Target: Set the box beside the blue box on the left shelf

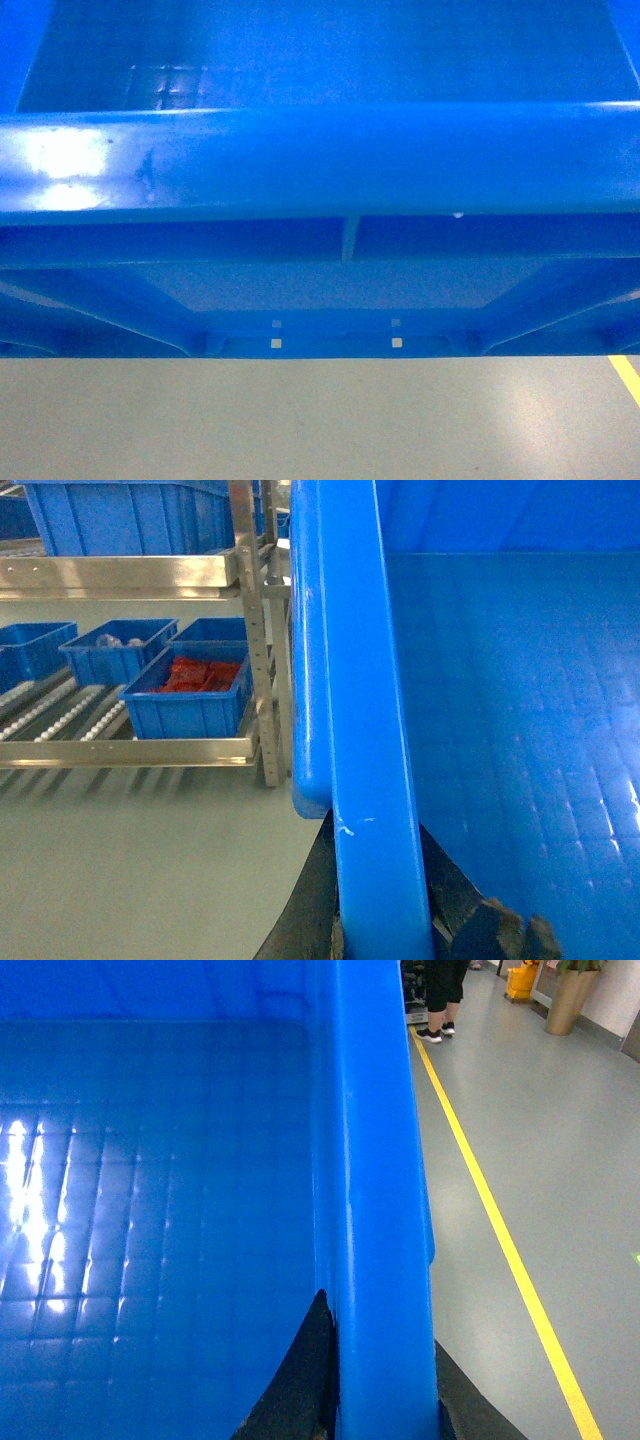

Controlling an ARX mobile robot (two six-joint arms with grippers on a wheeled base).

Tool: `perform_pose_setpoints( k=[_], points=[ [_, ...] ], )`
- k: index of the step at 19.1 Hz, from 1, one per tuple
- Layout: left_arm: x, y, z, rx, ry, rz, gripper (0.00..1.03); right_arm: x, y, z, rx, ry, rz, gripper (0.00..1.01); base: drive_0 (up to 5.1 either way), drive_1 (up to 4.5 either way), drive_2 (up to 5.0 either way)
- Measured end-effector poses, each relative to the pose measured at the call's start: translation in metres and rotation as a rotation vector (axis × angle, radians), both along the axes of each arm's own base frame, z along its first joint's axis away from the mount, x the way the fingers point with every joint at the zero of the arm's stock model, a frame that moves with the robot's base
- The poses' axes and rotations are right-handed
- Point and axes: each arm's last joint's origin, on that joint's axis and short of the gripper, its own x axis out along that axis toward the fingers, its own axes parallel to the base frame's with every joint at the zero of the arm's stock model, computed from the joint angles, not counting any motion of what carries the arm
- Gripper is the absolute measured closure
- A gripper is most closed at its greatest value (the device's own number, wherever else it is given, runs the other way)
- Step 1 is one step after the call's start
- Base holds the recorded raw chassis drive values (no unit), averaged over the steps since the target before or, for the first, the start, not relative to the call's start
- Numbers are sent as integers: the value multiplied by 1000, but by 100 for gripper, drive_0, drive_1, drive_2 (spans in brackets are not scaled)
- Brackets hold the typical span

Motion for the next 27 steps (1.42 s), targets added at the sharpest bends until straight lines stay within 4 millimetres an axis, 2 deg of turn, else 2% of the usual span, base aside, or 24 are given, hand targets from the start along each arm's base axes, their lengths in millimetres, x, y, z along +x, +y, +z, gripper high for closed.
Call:
perform_pose_setpoints(
  k=[27],
  points=[
    [0, 0, 0, 0, 1, -1, 96, 0, 0, 0, -1, 1, -3, 92, 6, 406, -394]
  ],
)
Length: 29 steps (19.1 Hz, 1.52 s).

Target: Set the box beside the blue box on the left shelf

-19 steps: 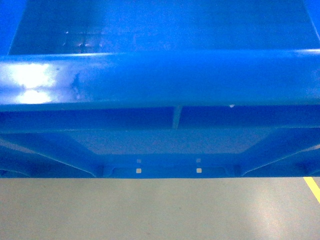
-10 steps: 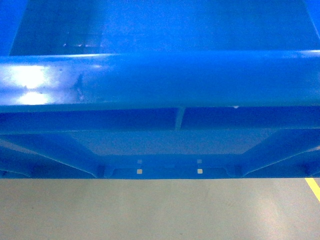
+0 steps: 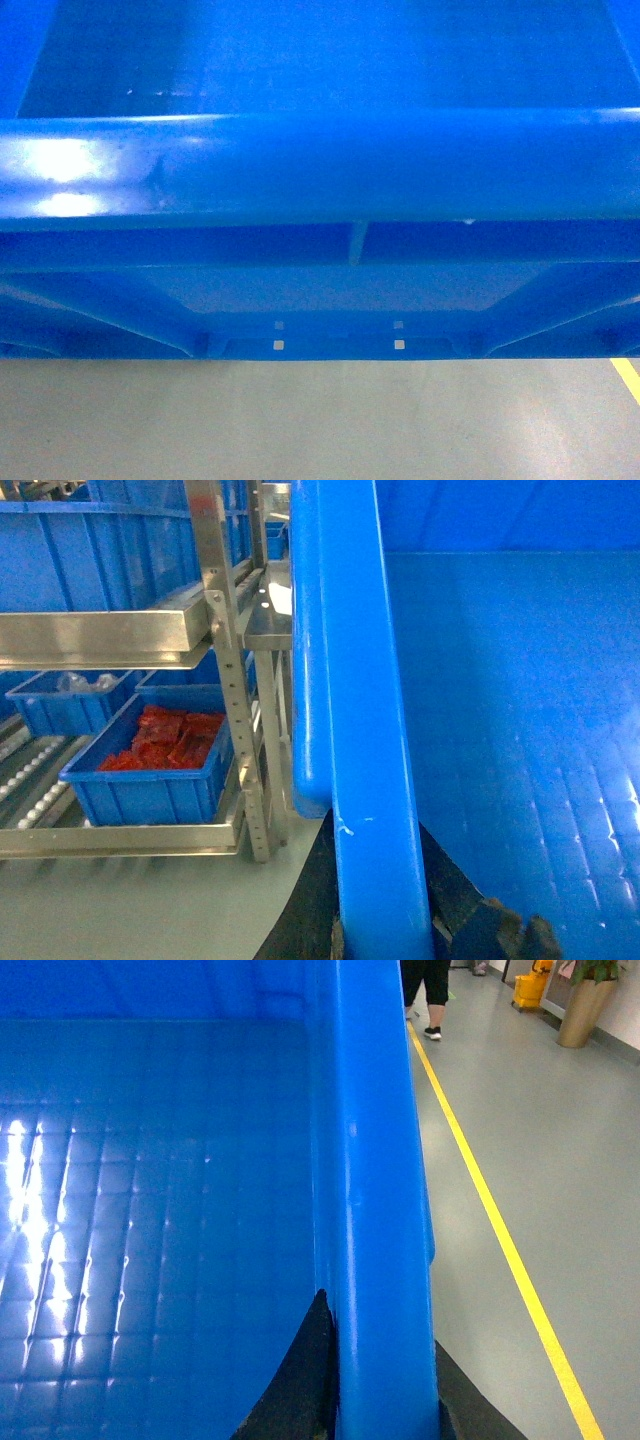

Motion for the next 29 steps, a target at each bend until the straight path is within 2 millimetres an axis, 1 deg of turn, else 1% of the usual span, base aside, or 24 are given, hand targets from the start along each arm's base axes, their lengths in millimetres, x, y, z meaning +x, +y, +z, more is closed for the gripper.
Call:
perform_pose_setpoints(
  k=[4, 6, 29],
  points=[
    [0, 0, 0, 0, -4, 0, 96, 1, 0, 0, 0, -2, 0, 92, 11, 306, -284],
    [1, 0, -1, 1, 10, 0, 96, 1, 0, -1, -2, 7, 0, 92, 0, 0, 0],
    [1, 0, 0, 0, 2, -1, 96, -1, 0, 1, 0, -4, -1, 92, -503, 232, 232]
  ],
)
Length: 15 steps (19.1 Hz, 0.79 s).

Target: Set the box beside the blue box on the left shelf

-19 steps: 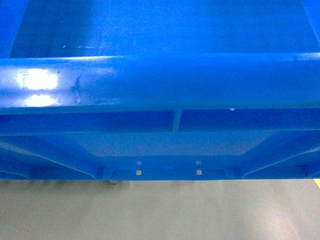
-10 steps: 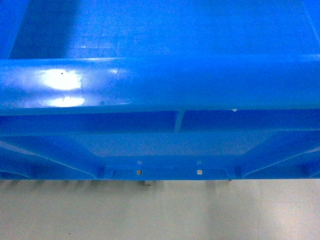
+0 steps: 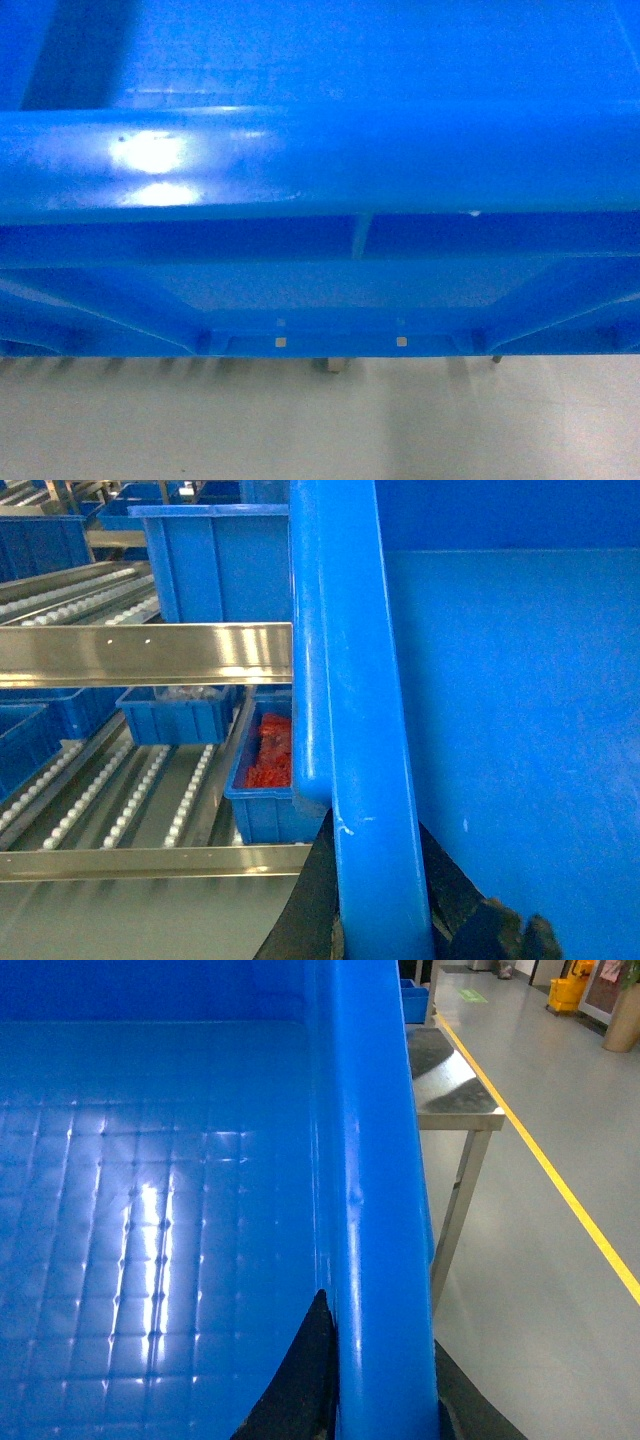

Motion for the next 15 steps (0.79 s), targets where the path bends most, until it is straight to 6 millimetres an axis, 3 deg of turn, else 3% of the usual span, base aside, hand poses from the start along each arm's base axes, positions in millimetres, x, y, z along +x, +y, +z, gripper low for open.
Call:
perform_pose_setpoints(
  k=[15],
  points=[
    [0, 0, 0, 1, 1, 1, 96, 1, 0, -1, -1, 3, 0, 92, -489, 328, 158]
  ],
)
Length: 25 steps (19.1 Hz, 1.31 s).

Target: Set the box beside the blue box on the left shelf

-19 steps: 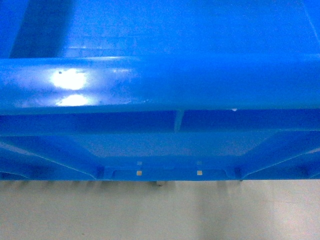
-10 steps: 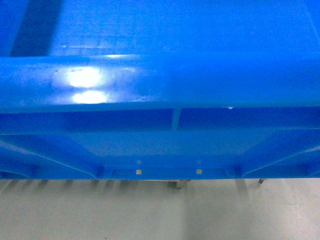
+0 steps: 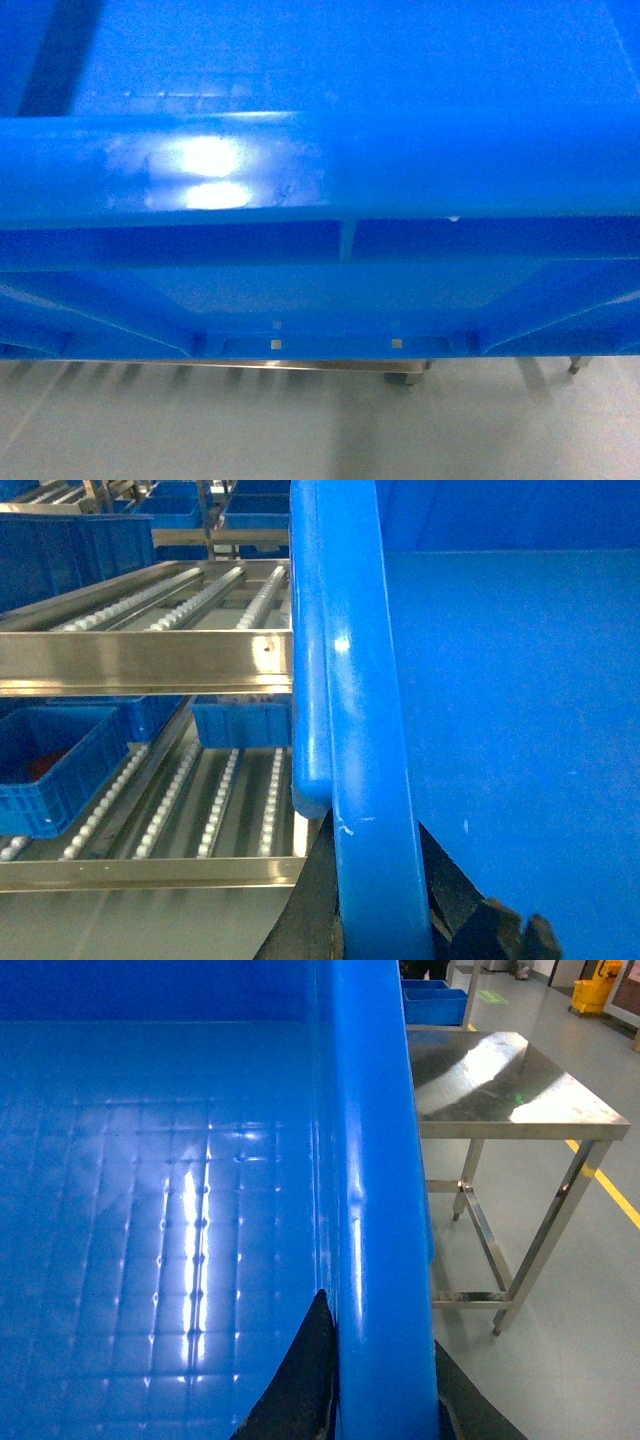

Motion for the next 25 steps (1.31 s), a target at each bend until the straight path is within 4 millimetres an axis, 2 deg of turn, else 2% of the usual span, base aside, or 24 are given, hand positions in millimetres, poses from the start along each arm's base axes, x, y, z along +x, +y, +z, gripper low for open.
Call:
perform_pose_setpoints(
  k=[25],
  points=[
    [0, 0, 0, 0, -2, -1, 96, 0, 0, 0, 0, 0, 0, 92, -489, 334, 146]
  ],
)
